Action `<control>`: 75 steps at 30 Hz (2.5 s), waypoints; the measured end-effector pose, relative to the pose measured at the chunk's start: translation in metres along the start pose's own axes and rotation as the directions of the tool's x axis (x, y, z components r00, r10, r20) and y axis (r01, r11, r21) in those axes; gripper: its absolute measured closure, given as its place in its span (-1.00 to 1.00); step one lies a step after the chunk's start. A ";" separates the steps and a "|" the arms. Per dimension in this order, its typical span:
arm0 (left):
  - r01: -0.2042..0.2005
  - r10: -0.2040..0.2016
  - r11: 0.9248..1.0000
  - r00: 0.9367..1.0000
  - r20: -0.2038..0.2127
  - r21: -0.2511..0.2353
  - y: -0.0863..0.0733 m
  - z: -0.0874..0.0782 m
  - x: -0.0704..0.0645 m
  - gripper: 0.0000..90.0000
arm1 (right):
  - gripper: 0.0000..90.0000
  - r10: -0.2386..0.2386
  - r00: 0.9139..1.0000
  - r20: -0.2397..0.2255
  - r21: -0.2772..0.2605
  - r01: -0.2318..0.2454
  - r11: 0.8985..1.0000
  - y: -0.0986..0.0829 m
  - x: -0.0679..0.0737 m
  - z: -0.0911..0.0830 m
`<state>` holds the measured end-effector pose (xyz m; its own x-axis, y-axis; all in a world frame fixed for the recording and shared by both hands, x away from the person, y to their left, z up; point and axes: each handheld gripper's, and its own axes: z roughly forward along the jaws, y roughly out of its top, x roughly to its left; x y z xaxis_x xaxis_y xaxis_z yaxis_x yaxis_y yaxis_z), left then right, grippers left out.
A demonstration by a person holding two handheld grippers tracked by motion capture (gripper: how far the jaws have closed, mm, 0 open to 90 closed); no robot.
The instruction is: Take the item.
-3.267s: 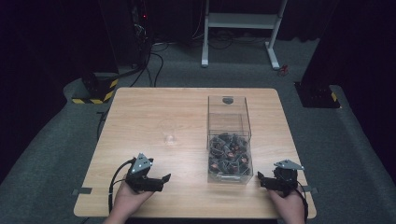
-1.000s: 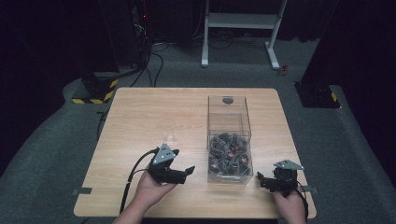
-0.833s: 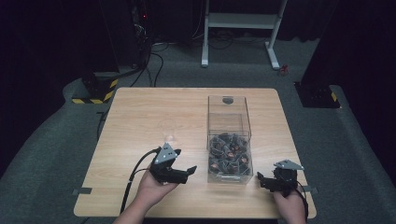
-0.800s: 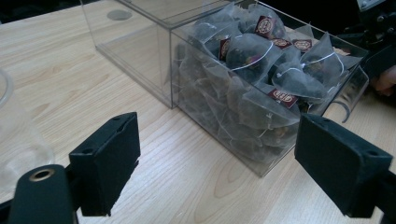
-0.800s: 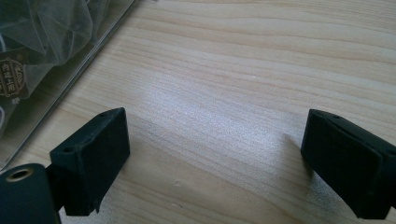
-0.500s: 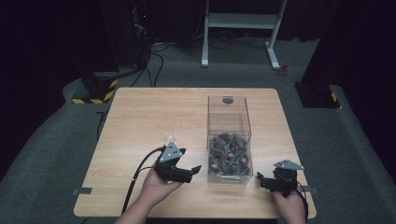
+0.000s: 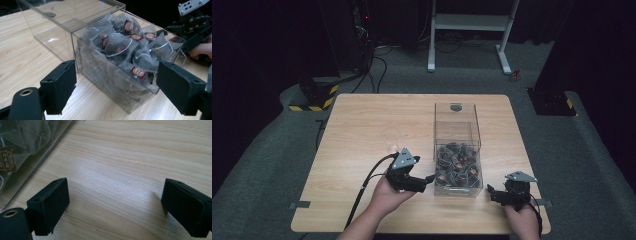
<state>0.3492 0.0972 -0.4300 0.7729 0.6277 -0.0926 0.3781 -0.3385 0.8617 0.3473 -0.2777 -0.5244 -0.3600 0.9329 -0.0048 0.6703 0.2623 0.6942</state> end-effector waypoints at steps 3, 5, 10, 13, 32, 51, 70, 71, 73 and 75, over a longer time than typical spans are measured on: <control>-0.002 0.002 1.000 1.000 0.007 -0.003 0.003 0.003 -0.001 -0.60 | -0.83 -0.004 1.000 -0.001 -0.001 0.004 1.000 0.000 0.000 0.000; -0.002 0.002 1.000 1.000 0.014 -0.007 0.005 0.005 -0.002 -0.58 | -0.83 -0.004 1.000 -0.001 -0.001 0.004 1.000 0.000 0.000 0.000; -0.011 0.011 1.000 1.000 0.020 -0.005 0.008 0.009 -0.003 -0.57 | -0.83 -0.008 1.000 -0.002 0.000 0.008 1.000 0.000 0.000 0.000; -0.011 0.011 1.000 1.000 0.023 -0.009 0.011 0.011 -0.003 -0.56 | -0.83 -0.008 1.000 -0.002 0.000 0.008 1.000 0.000 0.000 0.000; -0.018 0.018 1.000 0.998 0.057 -0.007 0.018 0.030 -0.001 -0.31 | -0.83 -0.009 1.000 -0.005 0.001 0.009 1.000 0.000 0.000 0.000; 0.009 -0.009 1.000 0.999 0.042 -0.018 0.019 0.043 0.001 0.32 | -0.83 -0.011 1.000 -0.007 0.002 0.011 1.000 0.000 0.000 0.000; -0.016 0.016 1.000 0.999 0.044 -0.001 0.013 0.049 -0.001 0.96 | -0.83 -0.008 1.000 -0.011 -0.001 0.008 1.000 0.000 0.001 0.000; -0.017 0.017 1.000 0.999 0.046 -0.003 0.013 0.049 -0.001 0.98 | -0.83 -0.008 1.000 -0.011 -0.001 0.008 1.000 0.000 0.001 0.000; -0.019 0.020 1.000 0.999 0.048 -0.007 0.013 0.048 -0.002 1.00 | -0.83 -0.008 1.000 -0.011 -0.001 0.008 1.000 0.000 0.001 0.000; -0.021 0.021 1.000 0.998 0.054 -0.011 0.013 0.048 -0.002 1.00 | -0.83 -0.009 1.000 -0.011 -0.002 0.009 1.000 0.000 0.001 0.000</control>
<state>0.3766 0.0580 -0.4424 0.8073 0.5815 -0.1012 0.3565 -0.3438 0.8687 0.3469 -0.2771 -0.5245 -0.3729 0.9279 -0.0031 0.6661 0.2700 0.6952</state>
